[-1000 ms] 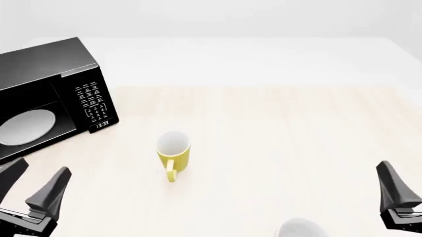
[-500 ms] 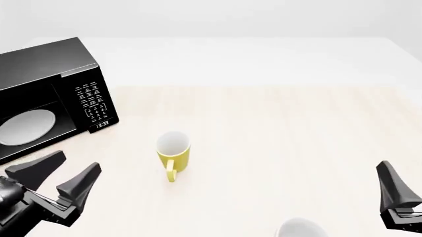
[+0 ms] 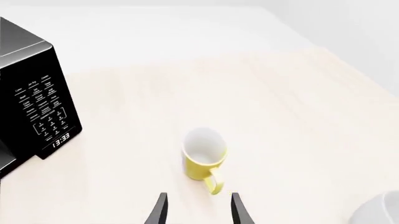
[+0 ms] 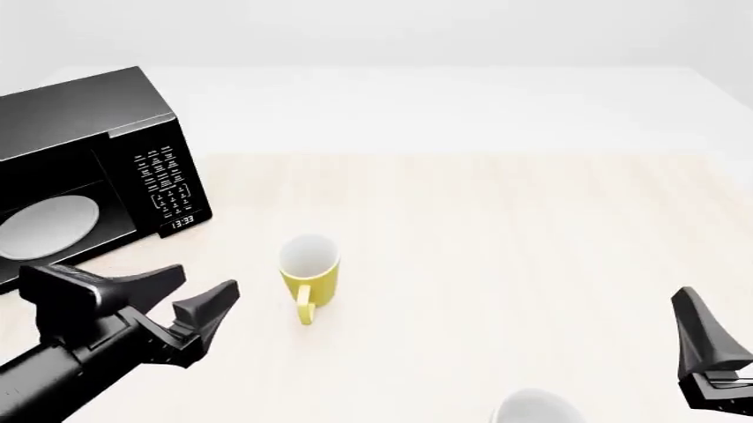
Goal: Put the yellow and white mug in the microwave and close it.
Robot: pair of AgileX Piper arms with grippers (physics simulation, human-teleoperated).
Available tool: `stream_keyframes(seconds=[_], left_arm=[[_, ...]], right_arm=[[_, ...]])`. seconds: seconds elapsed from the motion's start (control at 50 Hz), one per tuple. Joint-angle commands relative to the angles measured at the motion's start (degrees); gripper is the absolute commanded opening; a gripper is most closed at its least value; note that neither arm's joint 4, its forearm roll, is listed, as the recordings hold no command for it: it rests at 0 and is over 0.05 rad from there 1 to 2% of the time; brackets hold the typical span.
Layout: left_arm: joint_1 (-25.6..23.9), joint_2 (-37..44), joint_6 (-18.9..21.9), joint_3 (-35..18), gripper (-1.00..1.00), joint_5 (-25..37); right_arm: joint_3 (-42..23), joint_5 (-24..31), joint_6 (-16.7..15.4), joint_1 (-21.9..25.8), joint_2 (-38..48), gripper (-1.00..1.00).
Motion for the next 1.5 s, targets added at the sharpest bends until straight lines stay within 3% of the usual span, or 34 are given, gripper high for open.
stream_keyframes(seconds=[0.02, 0.06, 0.22, 0.5, 0.78, 1.04, 1.5], left_arm=[[-1.25, 9.42, -5.42, -1.64, 1.00, -4.31], [-1.51, 12.10, -7.22, -2.13, 1.00, -5.27], [-1.15, 18.00, -8.27, -3.14, 1.00, -8.31], [-1.02, 23.41, -5.29, -4.67, 1.00, -10.96], [-2.49, 33.10, -5.24, -6.62, 1.00, -15.95], [-4.51, 40.32, -8.33, -8.61, 1.00, -18.78], [-6.34, 47.42, -10.36, -10.81, 1.00, -21.44]], right_arm=[[0.06, 0.03, 0.00, 0.01, -0.10, 1.00], [0.06, 0.03, 0.00, 0.03, -0.10, 1.00], [0.06, 0.03, -0.04, 0.04, -0.08, 1.00], [0.06, 0.03, -0.02, -0.01, -0.08, 1.00], [0.06, 0.03, -0.04, -0.01, -0.07, 1.00], [0.06, 0.02, -0.03, -0.02, -0.07, 1.00], [0.06, 0.02, -0.01, -0.06, -0.05, 1.00]])
